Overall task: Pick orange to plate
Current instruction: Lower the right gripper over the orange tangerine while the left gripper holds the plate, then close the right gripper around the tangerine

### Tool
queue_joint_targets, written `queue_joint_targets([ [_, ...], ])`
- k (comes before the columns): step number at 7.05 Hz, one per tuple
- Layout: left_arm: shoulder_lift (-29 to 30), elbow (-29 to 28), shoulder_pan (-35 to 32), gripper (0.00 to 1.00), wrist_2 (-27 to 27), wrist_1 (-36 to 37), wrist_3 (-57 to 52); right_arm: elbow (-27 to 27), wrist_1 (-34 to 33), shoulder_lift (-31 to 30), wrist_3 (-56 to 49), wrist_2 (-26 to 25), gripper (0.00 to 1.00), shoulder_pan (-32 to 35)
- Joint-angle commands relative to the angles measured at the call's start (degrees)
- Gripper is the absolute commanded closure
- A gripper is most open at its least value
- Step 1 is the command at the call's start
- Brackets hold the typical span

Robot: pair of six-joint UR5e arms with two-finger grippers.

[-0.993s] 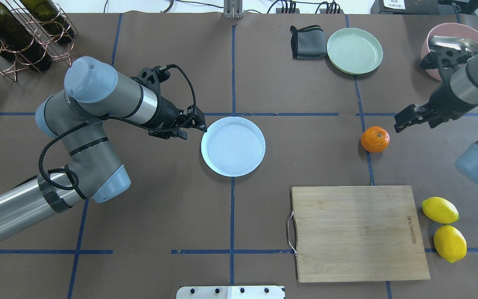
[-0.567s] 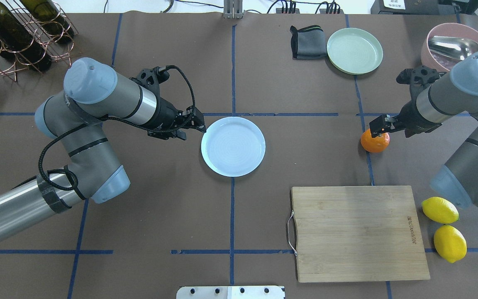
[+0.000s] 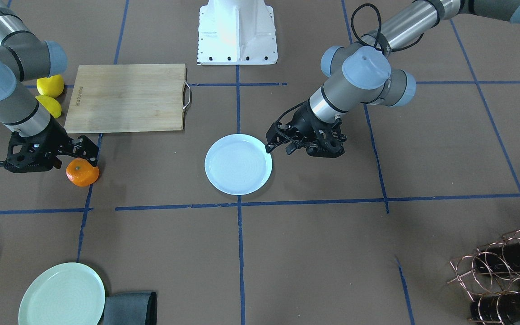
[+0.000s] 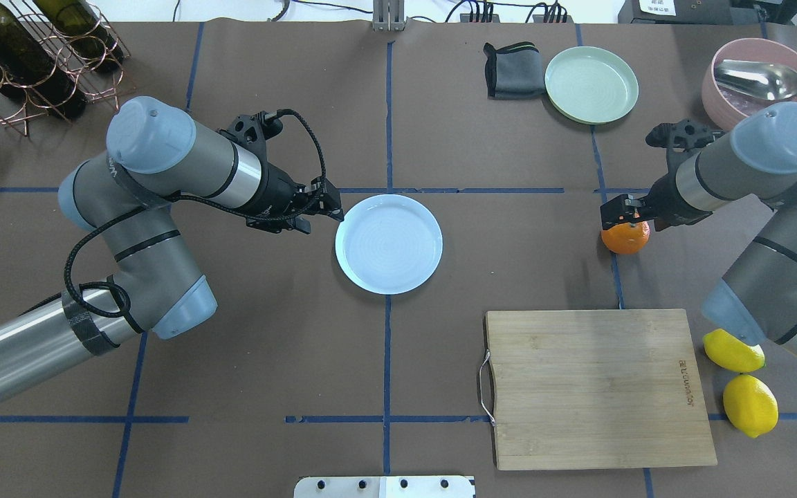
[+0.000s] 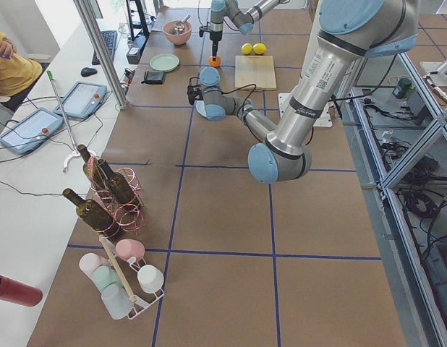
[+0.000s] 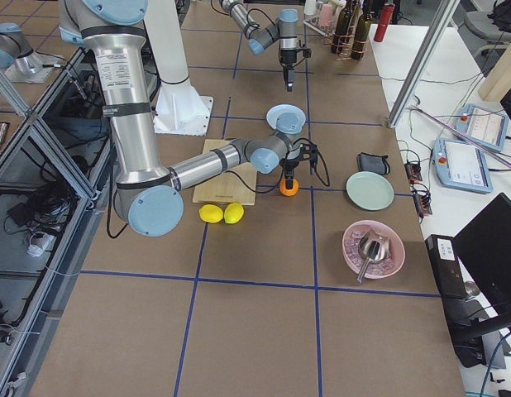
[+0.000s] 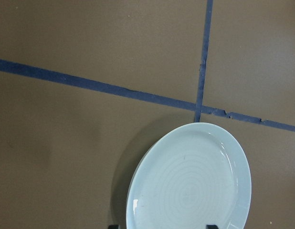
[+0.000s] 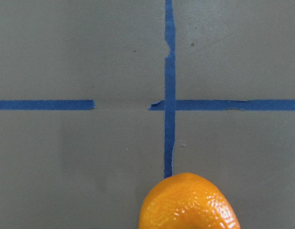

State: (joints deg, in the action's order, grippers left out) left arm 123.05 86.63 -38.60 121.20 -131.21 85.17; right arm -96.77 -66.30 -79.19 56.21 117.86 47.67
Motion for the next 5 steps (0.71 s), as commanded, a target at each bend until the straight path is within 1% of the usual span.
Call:
queue_joint_targets([
  [1,0.0,0.0,0.0,0.32,0.0,0.0,0.0,0.7,0.1,0.2,0.2,-3.2,0.00,-0.7],
  [3,0.0,0.0,0.0,0.31,0.0,0.0,0.0,0.4,0.1,0.0,-0.1,-4.2,0.00,-0.7],
  [5,0.0,0.0,0.0,0.31,0.0,0.0,0.0,-0.3,0.0,-0.2,-0.6,-4.1,0.00,-0.6],
])
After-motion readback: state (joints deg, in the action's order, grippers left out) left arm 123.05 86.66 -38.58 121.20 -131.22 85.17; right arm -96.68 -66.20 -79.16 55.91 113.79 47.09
